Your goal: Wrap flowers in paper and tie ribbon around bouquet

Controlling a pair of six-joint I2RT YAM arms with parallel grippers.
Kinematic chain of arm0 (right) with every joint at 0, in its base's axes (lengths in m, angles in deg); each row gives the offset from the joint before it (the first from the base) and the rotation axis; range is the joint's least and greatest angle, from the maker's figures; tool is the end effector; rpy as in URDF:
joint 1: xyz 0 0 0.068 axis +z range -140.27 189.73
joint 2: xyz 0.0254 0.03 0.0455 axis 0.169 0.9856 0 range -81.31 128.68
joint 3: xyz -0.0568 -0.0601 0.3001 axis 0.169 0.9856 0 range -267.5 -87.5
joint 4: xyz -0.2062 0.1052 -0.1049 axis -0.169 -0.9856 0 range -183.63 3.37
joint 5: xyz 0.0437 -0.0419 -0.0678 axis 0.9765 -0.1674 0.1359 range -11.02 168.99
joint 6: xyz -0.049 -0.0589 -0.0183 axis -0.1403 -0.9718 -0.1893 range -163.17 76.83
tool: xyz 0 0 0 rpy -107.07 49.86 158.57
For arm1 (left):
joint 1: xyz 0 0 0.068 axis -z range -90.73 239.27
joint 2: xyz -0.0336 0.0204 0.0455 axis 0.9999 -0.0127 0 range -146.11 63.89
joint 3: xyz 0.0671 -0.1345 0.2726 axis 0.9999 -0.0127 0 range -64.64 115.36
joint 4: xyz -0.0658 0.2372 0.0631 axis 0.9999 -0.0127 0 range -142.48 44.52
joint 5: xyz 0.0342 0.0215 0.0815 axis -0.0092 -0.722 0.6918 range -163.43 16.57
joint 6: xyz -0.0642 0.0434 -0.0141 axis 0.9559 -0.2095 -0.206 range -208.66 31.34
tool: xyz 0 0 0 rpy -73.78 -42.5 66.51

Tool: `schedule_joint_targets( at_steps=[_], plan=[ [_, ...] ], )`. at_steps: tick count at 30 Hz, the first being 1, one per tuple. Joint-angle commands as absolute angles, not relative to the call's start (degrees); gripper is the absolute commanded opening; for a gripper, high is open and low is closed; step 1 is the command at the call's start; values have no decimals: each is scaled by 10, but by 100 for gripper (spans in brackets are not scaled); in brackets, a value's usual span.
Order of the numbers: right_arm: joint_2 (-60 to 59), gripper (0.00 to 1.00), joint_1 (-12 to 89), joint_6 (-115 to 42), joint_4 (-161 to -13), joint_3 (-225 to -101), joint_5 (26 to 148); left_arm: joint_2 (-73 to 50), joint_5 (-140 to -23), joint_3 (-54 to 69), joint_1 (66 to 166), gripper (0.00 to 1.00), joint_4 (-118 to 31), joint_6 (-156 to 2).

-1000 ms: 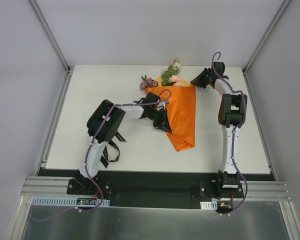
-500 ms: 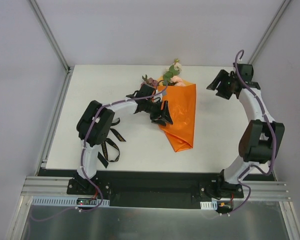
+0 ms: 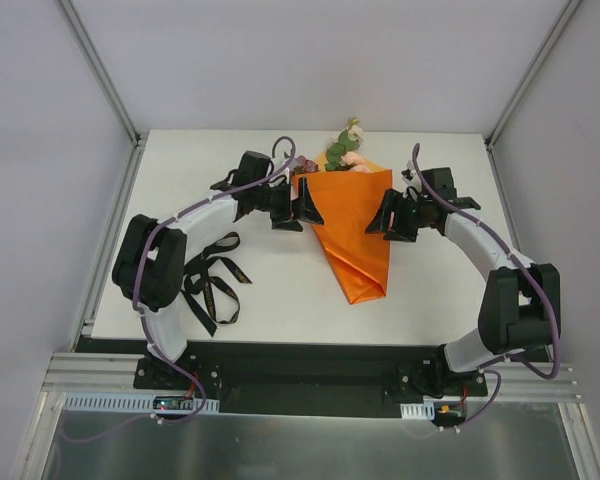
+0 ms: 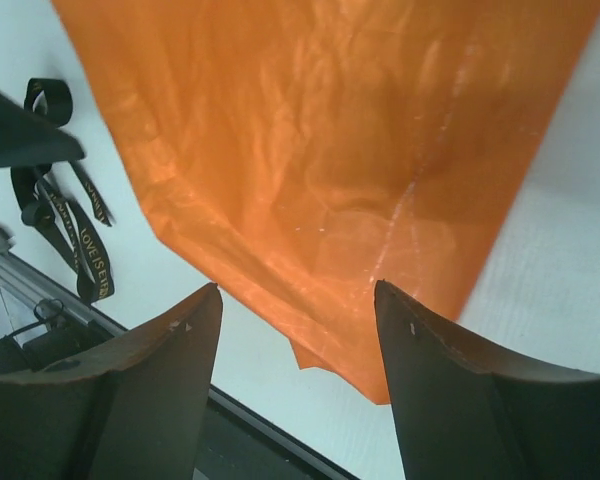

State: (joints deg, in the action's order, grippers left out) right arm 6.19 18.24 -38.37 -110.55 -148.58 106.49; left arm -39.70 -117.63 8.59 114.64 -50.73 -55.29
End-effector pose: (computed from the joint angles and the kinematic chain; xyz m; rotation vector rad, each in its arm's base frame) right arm 0.3231 0.0799 0.2619 -0.2922 2.4159 0.6904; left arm 0.3645 -0.2250 0.2692 0.3180 2.3256 -1.3919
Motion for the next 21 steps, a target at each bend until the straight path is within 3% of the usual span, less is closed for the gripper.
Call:
schedule_joint_targets(
  at_steps=[1,8,13,17,21],
  plan=[
    [44,65,209,-397,-1105,-1504,1081,-421,-1132,101,1146,90,-506,-546],
    [32,64,225,-381,-1097,-1496,1090,-487,-1091,112,1143,92,-472,-511],
    [-15,64,226,-368,-1086,-1453,1099,-520,-1074,100,1143,90,-366,-490],
    [-61,64,225,-366,-1090,-1418,1093,-567,-1070,87,1143,79,-247,-453],
    [-117,64,225,-362,-1104,-1401,1082,-599,-1046,67,1148,60,-127,-388]
  ],
)
